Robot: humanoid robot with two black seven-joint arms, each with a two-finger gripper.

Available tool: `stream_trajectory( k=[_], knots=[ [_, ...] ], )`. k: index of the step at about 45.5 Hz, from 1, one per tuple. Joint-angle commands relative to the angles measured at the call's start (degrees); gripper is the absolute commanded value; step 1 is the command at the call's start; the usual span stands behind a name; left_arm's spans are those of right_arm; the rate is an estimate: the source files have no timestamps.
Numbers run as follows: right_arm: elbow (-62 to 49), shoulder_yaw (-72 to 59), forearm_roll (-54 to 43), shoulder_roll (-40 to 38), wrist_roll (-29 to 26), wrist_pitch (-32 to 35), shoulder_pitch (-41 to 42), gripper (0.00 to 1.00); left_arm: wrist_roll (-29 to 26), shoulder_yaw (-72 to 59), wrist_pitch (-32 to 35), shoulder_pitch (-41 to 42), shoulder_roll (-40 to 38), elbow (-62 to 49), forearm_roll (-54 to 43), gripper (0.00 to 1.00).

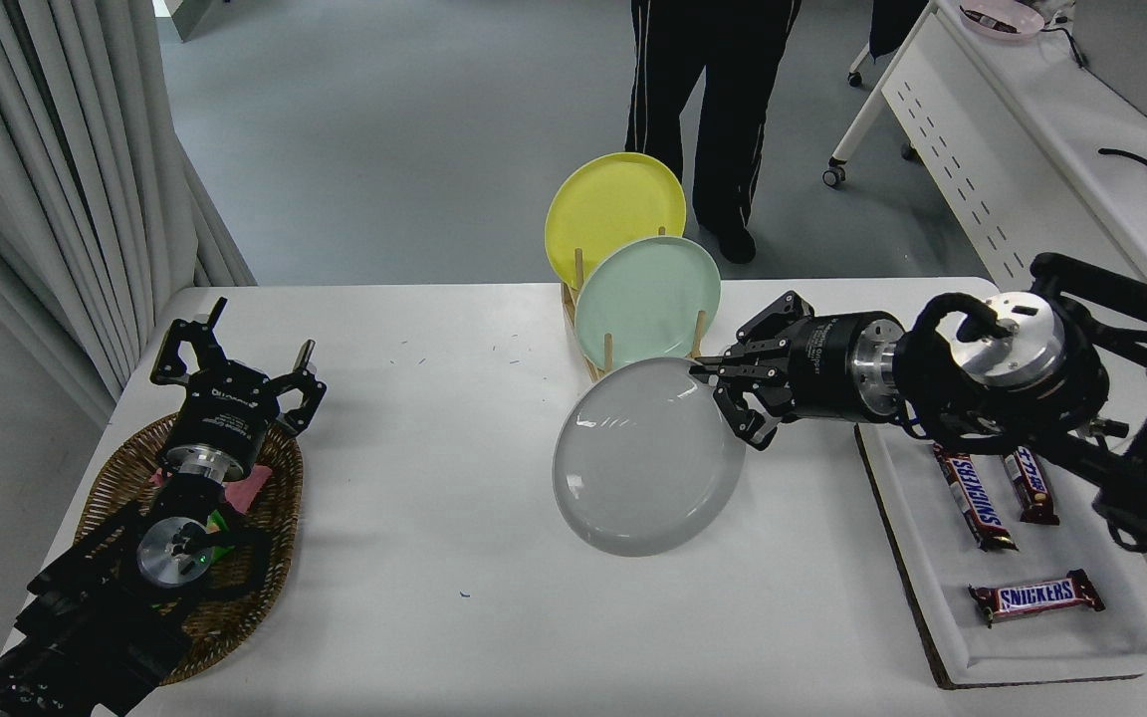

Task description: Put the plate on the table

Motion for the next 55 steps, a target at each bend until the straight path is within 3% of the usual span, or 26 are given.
stream_trajectory(
  k=[1, 13, 21, 55],
  knots=[
    [-5.3, 2.3, 1.0, 4.3, 0.2, -2.1, -3.3, 0.00, 0.0, 0.0, 0.0, 0.0, 0.0, 0.0, 0.0, 1.00],
    [-12.4, 2.8, 2.3, 9.7, -0.6, -2.1, -6.1, 0.00, 0.0, 0.0, 0.0, 0.0, 0.0, 0.0, 0.0, 1.00],
    [-16.9, 1.9, 4.9, 11.5, -5.3, -2.1, -7.7, 0.00, 0.0, 0.0, 0.0, 0.0, 0.0, 0.0, 0.0, 1.00],
    [-19.2, 1.6, 1.4, 14.8, -7.5, -2.1, -10.6, 0.00, 0.0, 0.0, 0.0, 0.0, 0.0, 0.0, 0.0, 1.00]
  ],
)
